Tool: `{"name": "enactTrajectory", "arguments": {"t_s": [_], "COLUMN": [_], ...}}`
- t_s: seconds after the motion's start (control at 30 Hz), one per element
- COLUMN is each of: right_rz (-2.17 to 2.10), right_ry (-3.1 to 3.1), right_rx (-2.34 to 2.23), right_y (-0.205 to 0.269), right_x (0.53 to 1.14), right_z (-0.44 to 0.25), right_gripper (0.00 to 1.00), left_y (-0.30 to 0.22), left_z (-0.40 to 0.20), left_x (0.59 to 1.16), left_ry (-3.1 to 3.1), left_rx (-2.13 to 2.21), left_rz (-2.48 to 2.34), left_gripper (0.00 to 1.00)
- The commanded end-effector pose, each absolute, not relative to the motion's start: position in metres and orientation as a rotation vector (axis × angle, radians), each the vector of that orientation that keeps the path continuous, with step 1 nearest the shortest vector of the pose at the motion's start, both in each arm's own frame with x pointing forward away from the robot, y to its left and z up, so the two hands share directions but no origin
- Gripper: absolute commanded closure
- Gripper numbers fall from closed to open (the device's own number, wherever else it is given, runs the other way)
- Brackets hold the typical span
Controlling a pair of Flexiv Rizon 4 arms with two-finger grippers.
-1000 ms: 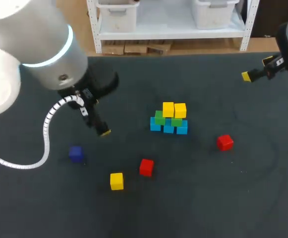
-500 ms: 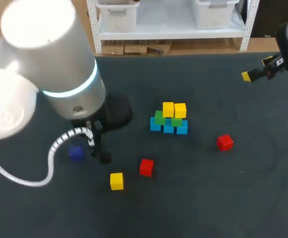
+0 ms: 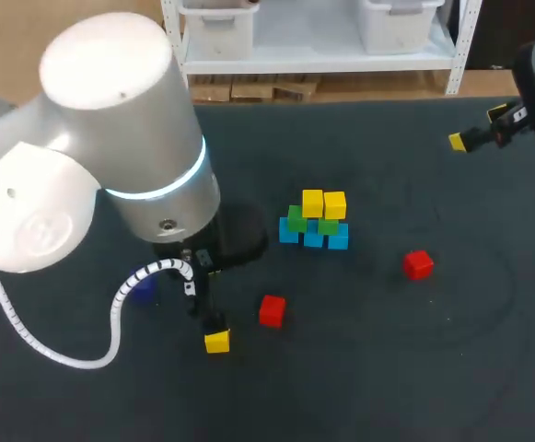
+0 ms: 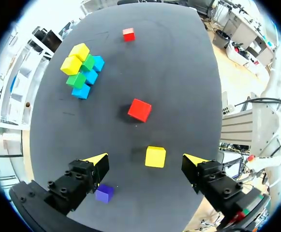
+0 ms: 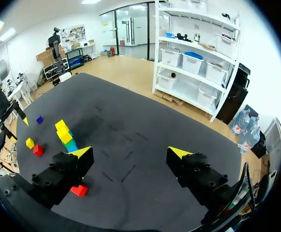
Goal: Place the blue cubes, place green cubes on the blue cubes, place the yellow cubes on the green cubes, then place the red cubes on the yellow cubes, and place purple cube on the red cubes.
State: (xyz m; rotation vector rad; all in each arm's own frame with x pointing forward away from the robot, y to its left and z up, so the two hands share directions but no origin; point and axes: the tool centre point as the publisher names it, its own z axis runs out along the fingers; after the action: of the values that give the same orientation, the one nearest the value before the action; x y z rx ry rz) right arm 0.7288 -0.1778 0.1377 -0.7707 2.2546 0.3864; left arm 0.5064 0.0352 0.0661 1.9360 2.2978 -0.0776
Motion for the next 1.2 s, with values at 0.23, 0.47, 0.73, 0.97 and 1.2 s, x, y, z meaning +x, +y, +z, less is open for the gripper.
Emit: {"name": "enactTrajectory", "arguments": {"t_s": [0.23, 0.47, 0.73, 0.97, 1.2], "right_rz": [0.390, 0.390, 0.390, 0.390, 0.390], "right_ry": [2.255, 2.255, 2.255, 2.255, 2.255], "right_rx": [-0.773, -0.773, -0.773, -0.773, -0.773], "right_y": [-0.178, -0.178, -0.178, -0.178, -0.178], "right_x": [0.730, 0.730, 0.730, 0.730, 0.730], "right_z": [0.138, 0.138, 0.138, 0.138, 0.138], "right_gripper": [0.00, 0.00, 0.00, 0.00, 0.00], "left_y": [0.037, 0.038, 0.014, 0.010, 0.024], "left_z": [0.069, 0.066, 0.050, 0.033, 0.018], "left_x": [0.509, 0.509, 0.493, 0.485, 0.483], "left_ry": [2.301, 2.314, 2.290, 2.305, 2.394], "left_rx": [1.943, 1.937, 2.153, 2.301, 2.256], "left_rz": [-0.085, -0.117, -0.170, -0.168, -0.128], "left_gripper": [0.00, 0.00, 0.00, 0.00, 0.00]}}
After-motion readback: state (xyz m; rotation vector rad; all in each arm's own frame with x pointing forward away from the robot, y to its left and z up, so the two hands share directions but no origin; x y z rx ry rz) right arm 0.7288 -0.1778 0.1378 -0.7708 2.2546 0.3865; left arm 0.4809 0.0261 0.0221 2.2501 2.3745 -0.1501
